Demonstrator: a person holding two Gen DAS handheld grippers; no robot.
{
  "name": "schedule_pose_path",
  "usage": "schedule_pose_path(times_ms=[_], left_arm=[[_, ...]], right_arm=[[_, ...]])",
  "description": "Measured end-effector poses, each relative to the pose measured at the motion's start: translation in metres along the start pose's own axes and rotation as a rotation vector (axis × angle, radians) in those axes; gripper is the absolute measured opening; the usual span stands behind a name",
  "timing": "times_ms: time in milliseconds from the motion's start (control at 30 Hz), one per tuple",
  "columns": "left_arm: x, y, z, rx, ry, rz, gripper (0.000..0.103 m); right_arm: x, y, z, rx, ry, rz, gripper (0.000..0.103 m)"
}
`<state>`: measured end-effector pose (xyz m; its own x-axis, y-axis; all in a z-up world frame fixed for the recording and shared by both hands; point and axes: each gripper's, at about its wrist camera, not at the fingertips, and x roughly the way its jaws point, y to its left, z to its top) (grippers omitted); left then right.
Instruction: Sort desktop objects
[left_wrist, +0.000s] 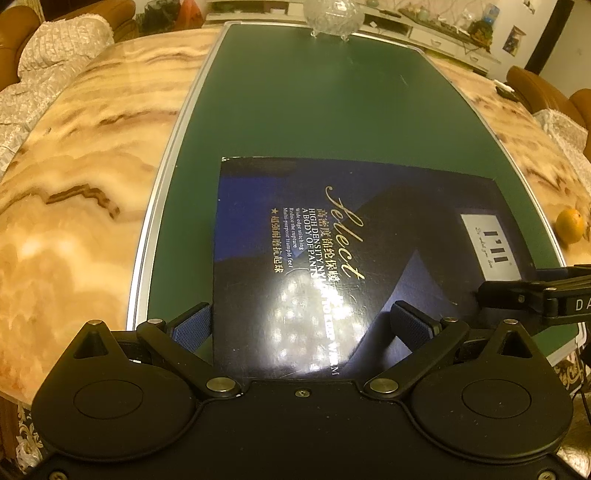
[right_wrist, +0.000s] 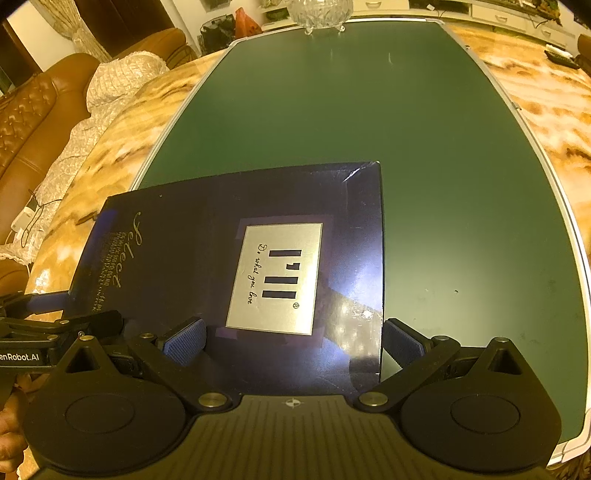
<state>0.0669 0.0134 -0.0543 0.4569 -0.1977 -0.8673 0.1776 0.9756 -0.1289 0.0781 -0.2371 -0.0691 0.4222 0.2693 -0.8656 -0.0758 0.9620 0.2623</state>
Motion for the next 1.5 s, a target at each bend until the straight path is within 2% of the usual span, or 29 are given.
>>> schedule_pose_path(times_ms=[267, 500, 633, 767, 833, 1067, 1500], left_arm=[[-0.005, 0.006, -0.009, -0.001, -0.001, -0.013, 0.099], [-0.026, 0.011, -0.021, 0.020, -0.032, -0.027, 0.099], [-0.030, 0.014, -0.027, 0.013, -0.028, -0.051, 0.099], [-0.026, 0.015, -0.035, 0.027, -0.014, -0.045, 0.099], [-0.022, 0.016, -0.036, 0.020, 0.000, -0.054, 0.099], [-0.003, 0.010, -0.039, 0.036, 0.029, -0.042, 0.102], [0.012, 0.005, -0.026, 0.061, 0.008, -0.014, 0.103]], right_arm=[[-0.006, -0.006, -0.007, -0.006, -0.012, 0.029, 0.103], [-0.024, 0.004, -0.029, -0.117, -0.035, 0.043, 0.103], [-0.029, 0.003, -0.038, -0.138, -0.025, 0.054, 0.103], [-0.026, 0.014, -0.048, -0.245, -0.014, -0.023, 0.103], [-0.022, 0.019, -0.051, -0.276, -0.005, -0.035, 0.103], [-0.006, 0.018, -0.048, -0.238, -0.013, -0.060, 0.103], [0.006, 0.006, -0.040, -0.184, -0.041, -0.041, 0.103]])
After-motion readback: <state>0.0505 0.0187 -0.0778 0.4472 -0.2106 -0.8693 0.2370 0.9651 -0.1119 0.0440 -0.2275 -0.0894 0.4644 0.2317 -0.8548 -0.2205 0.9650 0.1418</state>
